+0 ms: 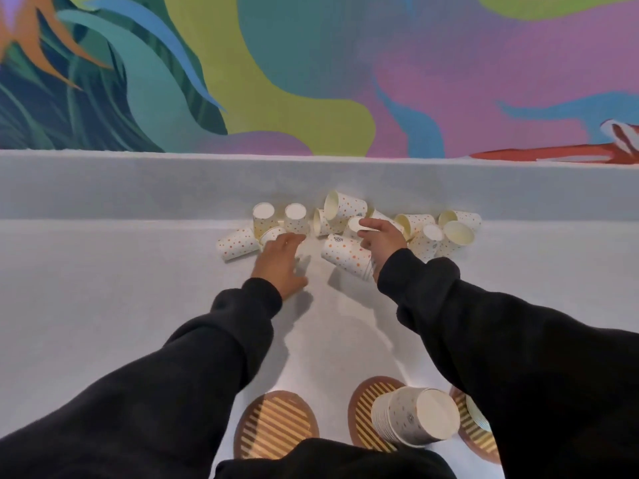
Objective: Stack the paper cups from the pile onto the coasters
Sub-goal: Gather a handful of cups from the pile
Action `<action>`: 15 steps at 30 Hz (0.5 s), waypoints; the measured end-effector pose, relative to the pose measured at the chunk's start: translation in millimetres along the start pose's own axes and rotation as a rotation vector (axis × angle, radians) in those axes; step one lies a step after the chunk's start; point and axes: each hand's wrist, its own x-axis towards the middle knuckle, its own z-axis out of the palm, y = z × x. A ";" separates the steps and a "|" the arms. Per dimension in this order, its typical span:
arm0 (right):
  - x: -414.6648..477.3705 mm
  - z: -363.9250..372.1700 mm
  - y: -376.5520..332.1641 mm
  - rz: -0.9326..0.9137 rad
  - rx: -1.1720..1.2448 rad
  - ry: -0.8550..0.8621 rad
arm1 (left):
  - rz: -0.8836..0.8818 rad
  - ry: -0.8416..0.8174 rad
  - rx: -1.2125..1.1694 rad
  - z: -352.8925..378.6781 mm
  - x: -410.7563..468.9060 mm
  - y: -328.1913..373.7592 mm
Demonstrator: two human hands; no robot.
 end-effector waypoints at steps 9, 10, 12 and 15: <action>0.6 1.8 12.4 0.106 -0.003 -0.021 | 0.431 -0.137 0.960 -19.7 45.2 -38.2; 1.3 1.7 13.7 0.112 -0.012 -0.028 | 0.459 -0.154 0.972 -20.5 46.9 -38.8; 2.6 -0.9 13.5 0.123 -0.024 -0.030 | 0.512 -0.132 0.900 -20.5 49.9 -37.9; 0.3 -6.3 9.4 0.118 -0.021 -0.019 | 0.338 0.057 0.296 -30.9 35.6 -19.4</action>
